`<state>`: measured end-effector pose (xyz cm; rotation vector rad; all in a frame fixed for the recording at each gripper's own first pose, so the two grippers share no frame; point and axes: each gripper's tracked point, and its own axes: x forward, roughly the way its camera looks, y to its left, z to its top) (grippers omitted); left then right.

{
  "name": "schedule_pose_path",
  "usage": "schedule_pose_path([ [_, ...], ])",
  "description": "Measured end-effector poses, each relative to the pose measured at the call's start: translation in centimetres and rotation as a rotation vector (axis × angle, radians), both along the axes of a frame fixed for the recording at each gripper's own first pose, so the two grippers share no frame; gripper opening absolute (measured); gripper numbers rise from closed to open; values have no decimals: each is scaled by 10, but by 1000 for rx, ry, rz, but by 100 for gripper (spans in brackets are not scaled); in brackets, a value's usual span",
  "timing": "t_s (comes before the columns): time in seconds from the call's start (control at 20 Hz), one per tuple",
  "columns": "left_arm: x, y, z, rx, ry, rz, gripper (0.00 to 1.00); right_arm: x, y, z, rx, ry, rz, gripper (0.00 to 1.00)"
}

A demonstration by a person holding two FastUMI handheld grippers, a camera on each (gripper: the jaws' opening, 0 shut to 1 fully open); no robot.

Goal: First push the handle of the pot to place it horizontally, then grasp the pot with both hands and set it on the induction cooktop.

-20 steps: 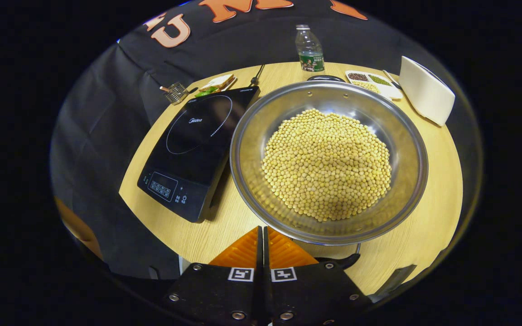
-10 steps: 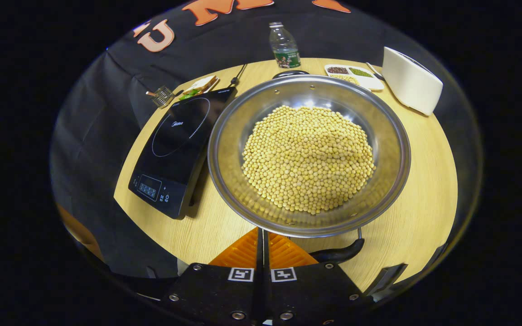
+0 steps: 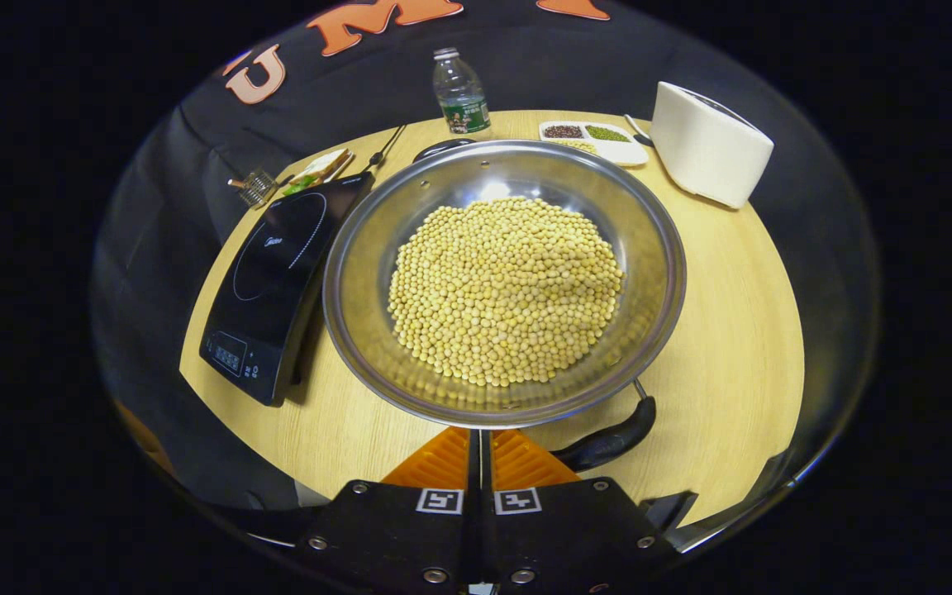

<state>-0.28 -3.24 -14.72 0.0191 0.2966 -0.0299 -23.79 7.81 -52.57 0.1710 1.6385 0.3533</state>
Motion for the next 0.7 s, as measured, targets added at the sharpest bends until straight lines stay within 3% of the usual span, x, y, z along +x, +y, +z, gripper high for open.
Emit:
schedule_pose_path([
  [0.35, -2, 0, 18, 32, -46, 5, 98, 10, -26, -10, -53, -25, 11, 0],
  [0.7, -7, 4, 24, 38, -71, 30, 97, 30, -63, -30, -111, -12, -65, 0],
])
